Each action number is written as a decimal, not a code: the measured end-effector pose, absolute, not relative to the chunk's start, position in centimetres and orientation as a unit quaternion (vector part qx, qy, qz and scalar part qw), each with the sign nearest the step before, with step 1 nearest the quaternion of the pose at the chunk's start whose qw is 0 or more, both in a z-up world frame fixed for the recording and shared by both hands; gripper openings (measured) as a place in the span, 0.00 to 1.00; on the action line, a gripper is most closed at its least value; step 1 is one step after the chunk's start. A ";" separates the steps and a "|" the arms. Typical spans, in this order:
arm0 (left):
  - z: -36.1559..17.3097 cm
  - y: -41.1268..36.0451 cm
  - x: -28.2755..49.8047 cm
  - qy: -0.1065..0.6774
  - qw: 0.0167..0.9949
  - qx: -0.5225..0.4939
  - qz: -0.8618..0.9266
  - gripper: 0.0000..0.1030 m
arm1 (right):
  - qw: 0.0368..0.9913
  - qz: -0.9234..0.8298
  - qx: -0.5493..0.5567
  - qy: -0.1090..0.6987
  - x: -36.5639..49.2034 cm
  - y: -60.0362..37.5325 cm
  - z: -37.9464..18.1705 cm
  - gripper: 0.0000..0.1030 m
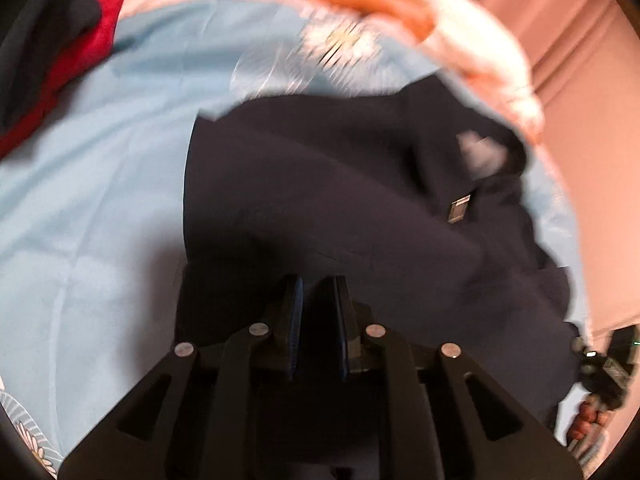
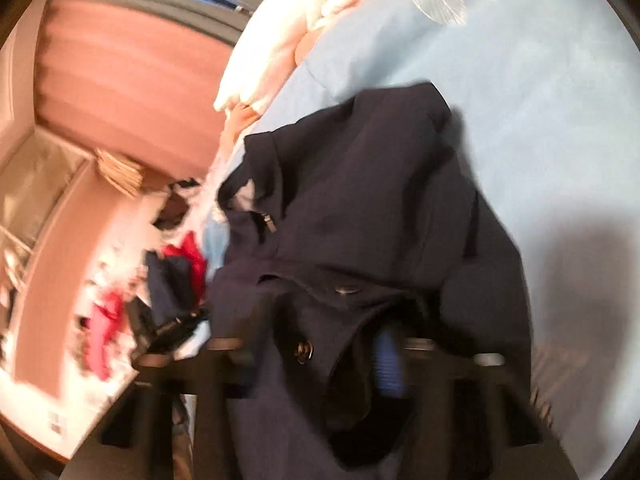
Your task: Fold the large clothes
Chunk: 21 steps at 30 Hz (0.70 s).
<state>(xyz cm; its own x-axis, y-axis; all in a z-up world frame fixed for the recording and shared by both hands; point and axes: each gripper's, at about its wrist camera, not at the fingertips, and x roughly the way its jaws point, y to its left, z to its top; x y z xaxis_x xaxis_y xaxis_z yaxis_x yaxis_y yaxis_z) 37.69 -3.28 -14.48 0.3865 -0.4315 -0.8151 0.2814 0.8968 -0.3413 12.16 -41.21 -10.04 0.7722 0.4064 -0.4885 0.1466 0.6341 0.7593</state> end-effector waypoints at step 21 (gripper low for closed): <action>-11.3 3.7 37.2 0.464 0.871 -0.039 -0.157 0.20 | 0.895 -0.072 0.216 0.384 9.9 -40.2 -7.3 0.46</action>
